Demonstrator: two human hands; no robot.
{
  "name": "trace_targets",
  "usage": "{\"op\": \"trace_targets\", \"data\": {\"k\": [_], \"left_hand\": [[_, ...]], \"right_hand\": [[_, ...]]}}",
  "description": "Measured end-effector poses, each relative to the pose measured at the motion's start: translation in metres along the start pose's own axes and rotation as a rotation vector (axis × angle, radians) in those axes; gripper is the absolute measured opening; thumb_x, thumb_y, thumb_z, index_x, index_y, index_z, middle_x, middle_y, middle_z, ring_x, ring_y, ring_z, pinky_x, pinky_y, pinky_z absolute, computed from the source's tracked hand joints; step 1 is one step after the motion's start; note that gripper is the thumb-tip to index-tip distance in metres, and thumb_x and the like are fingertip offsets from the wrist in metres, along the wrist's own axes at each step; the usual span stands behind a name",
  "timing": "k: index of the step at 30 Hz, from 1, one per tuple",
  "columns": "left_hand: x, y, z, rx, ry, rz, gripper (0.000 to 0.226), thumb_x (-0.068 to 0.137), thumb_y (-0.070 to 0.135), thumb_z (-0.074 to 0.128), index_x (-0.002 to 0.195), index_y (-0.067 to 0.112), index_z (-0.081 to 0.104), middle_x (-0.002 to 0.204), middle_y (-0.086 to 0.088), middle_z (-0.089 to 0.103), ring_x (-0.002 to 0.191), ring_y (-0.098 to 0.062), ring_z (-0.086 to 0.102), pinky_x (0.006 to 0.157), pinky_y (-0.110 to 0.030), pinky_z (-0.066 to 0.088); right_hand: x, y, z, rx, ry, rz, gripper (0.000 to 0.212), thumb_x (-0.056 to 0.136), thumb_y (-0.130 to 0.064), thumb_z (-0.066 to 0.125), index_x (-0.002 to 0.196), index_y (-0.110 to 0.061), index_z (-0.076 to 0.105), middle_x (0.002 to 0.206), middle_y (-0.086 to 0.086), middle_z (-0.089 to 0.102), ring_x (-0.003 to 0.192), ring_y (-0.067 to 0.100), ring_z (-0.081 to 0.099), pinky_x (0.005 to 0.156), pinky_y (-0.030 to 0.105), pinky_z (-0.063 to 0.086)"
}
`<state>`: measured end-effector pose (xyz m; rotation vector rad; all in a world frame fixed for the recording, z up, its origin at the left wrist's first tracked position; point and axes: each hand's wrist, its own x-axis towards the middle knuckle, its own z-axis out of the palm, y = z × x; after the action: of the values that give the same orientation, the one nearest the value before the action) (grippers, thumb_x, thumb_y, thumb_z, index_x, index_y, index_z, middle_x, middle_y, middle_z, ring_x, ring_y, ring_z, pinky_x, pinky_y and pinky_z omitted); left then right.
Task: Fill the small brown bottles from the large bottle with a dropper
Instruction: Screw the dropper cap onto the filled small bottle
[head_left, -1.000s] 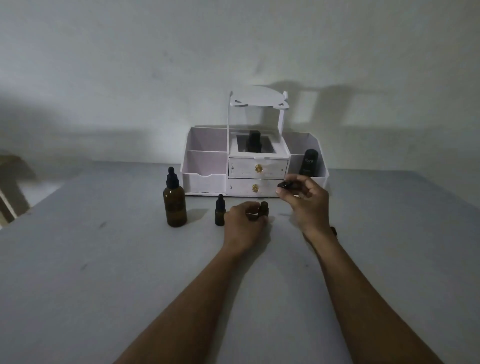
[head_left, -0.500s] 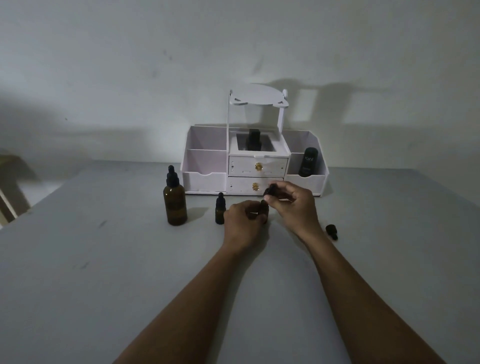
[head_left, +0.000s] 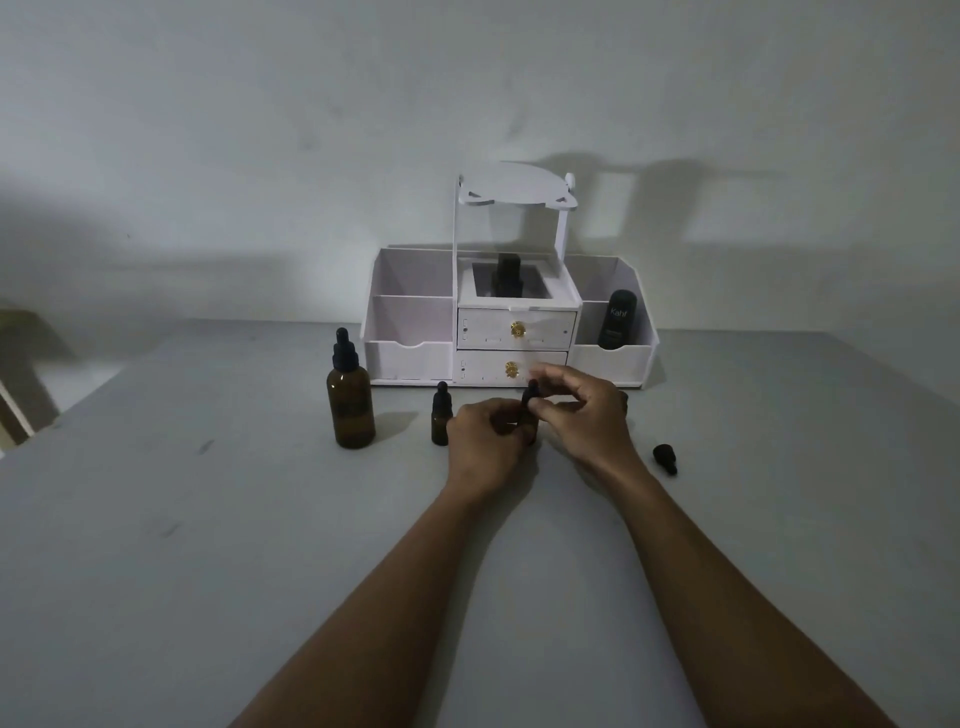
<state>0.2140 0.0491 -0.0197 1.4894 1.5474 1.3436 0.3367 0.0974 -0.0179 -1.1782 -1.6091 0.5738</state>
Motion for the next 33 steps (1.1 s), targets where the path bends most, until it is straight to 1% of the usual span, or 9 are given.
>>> {"op": "trace_targets", "data": {"k": [3, 7, 11, 14, 17, 20, 24, 30, 33], "left_hand": [[-0.0005, 0.0023, 0.0005, -0.006, -0.005, -0.009, 0.031, 0.092, 0.004, 0.066, 0.122, 0.010, 0.069, 0.117, -0.003, 0.072, 0.094, -0.007, 0.063, 0.070, -0.004, 0.050], [0.0003, 0.0019, 0.0017, 0.008, 0.007, -0.007, 0.030, 0.091, 0.003, 0.066, 0.119, 0.012, 0.071, 0.115, -0.004, 0.073, 0.093, -0.007, 0.063, 0.061, 0.002, 0.042], [0.0001, 0.0002, 0.0031, -0.008, 0.005, -0.026, 0.032, 0.091, 0.007, 0.067, 0.123, 0.012, 0.068, 0.119, 0.000, 0.071, 0.089, -0.003, 0.063, 0.066, -0.002, 0.044], [0.0000, 0.0017, 0.0030, -0.018, 0.001, -0.028, 0.033, 0.091, 0.006, 0.067, 0.123, 0.011, 0.068, 0.120, -0.002, 0.071, 0.100, -0.010, 0.067, 0.088, -0.017, 0.049], [0.0005, 0.0023, 0.0019, -0.011, -0.004, -0.005, 0.031, 0.090, 0.004, 0.068, 0.121, 0.011, 0.071, 0.115, -0.003, 0.073, 0.100, -0.012, 0.067, 0.091, -0.020, 0.049], [0.0006, 0.0018, 0.0017, -0.017, 0.003, -0.007, 0.032, 0.091, 0.006, 0.068, 0.122, 0.011, 0.070, 0.116, -0.002, 0.073, 0.097, -0.008, 0.065, 0.081, -0.010, 0.050], [-0.0008, 0.0011, 0.0015, -0.032, -0.010, -0.020, 0.032, 0.091, 0.006, 0.067, 0.123, 0.010, 0.068, 0.119, -0.003, 0.072, 0.102, -0.012, 0.066, 0.079, -0.009, 0.045], [-0.0008, 0.0025, -0.0002, 0.001, -0.013, 0.008, 0.030, 0.091, 0.002, 0.066, 0.119, 0.010, 0.071, 0.111, -0.003, 0.073, 0.081, -0.003, 0.066, 0.062, -0.003, 0.049], [0.0003, 0.0017, 0.0004, -0.006, -0.017, -0.004, 0.032, 0.091, 0.004, 0.066, 0.123, 0.009, 0.068, 0.118, -0.005, 0.071, 0.088, -0.005, 0.064, 0.054, 0.002, 0.041]], "right_hand": [[0.0004, 0.0003, 0.0006, -0.017, 0.006, -0.006, 0.031, 0.084, -0.009, 0.074, 0.109, -0.027, 0.073, 0.100, -0.018, 0.068, 0.091, -0.009, 0.060, 0.078, 0.008, 0.045], [0.0019, 0.0006, 0.0019, -0.005, 0.033, 0.007, 0.028, 0.077, -0.022, 0.083, 0.103, -0.027, 0.071, 0.091, -0.016, 0.069, 0.084, -0.003, 0.065, 0.066, 0.004, 0.048], [0.0014, 0.0014, 0.0013, 0.068, 0.036, 0.019, 0.032, 0.086, -0.014, 0.074, 0.115, -0.027, 0.070, 0.098, -0.021, 0.068, 0.094, -0.007, 0.063, 0.079, 0.008, 0.050], [0.0016, 0.0023, 0.0001, 0.038, 0.033, 0.001, 0.025, 0.085, -0.009, 0.073, 0.106, -0.022, 0.074, 0.096, -0.015, 0.070, 0.091, -0.005, 0.064, 0.085, 0.015, 0.053], [0.0032, 0.0025, 0.0015, 0.039, 0.048, -0.004, 0.019, 0.079, -0.018, 0.081, 0.095, -0.023, 0.073, 0.088, -0.014, 0.071, 0.081, -0.003, 0.066, 0.070, 0.007, 0.052], [0.0037, 0.0031, 0.0024, 0.070, 0.068, 0.005, 0.024, 0.080, -0.021, 0.080, 0.101, -0.023, 0.069, 0.091, -0.015, 0.069, 0.086, -0.005, 0.064, 0.068, 0.005, 0.051], [0.0017, 0.0031, 0.0012, 0.049, 0.030, 0.002, 0.027, 0.086, -0.005, 0.071, 0.106, -0.023, 0.073, 0.095, -0.018, 0.069, 0.090, -0.006, 0.065, 0.084, 0.015, 0.055], [0.0023, 0.0043, 0.0045, 0.044, 0.077, 0.009, 0.020, 0.078, -0.022, 0.082, 0.093, -0.025, 0.069, 0.088, -0.016, 0.069, 0.083, -0.002, 0.065, 0.068, 0.006, 0.052], [0.0012, 0.0031, 0.0047, 0.080, 0.063, 0.016, 0.027, 0.084, -0.009, 0.073, 0.102, -0.029, 0.071, 0.094, -0.020, 0.069, 0.092, -0.007, 0.064, 0.075, 0.007, 0.050]]}}
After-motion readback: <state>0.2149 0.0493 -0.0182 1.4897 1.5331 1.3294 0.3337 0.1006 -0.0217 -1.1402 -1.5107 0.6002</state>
